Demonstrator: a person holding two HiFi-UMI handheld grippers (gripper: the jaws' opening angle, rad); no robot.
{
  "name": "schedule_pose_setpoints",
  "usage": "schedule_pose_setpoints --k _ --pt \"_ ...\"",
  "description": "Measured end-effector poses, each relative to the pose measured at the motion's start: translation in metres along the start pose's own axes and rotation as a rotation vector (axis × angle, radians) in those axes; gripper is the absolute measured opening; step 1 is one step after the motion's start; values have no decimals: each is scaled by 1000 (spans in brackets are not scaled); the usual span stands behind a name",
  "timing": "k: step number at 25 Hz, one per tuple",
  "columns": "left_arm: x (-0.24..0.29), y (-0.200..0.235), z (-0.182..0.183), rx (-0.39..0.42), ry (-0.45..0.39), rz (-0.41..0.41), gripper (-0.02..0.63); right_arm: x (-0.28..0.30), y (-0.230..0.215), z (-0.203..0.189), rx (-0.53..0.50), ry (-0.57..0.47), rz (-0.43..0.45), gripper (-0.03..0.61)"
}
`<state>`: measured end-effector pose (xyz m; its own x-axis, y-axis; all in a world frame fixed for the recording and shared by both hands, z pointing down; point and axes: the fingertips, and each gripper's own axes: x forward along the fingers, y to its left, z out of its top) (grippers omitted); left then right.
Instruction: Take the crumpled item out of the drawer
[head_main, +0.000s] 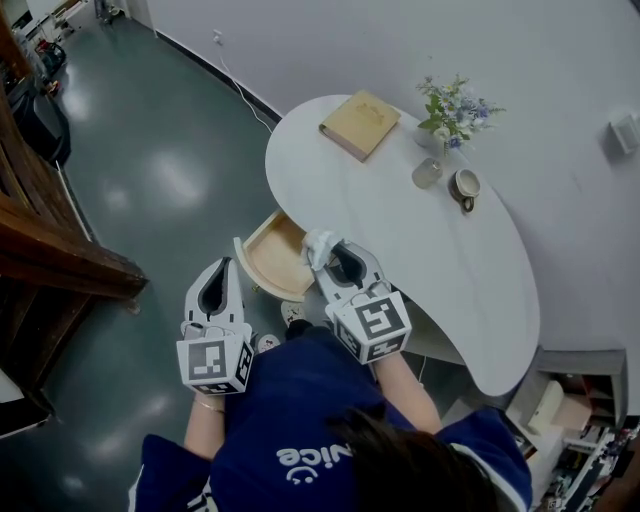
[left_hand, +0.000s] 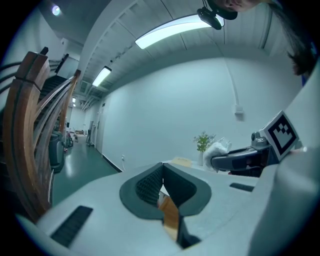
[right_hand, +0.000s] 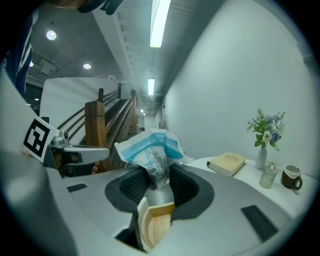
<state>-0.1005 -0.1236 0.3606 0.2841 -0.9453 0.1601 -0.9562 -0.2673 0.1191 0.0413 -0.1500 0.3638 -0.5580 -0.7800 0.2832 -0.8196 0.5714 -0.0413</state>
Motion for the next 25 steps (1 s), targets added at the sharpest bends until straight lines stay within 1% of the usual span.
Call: schedule_pose_setpoints --k 4,9,13,16,19,25 --pt "-3 -2 17 1 -35 5 5 -8 -3 21 12 -42 -37 130" --pt "-7 -3 33 9 -73 8 5 -15 -7 37 22 -105 -74 126" --pt "-10 -3 38 29 -82 11 5 -19 -6 41 23 -138 -70 117" --pt "-11 -3 38 31 -82 13 5 -21 -7 43 32 -141 -84 115" --pt "-12 -5 39 35 -84 10 5 -22 -6 41 16 -161 -58 114" --pt "-13 -8 40 41 -83 7 5 -25 -7 41 26 -155 -70 112"
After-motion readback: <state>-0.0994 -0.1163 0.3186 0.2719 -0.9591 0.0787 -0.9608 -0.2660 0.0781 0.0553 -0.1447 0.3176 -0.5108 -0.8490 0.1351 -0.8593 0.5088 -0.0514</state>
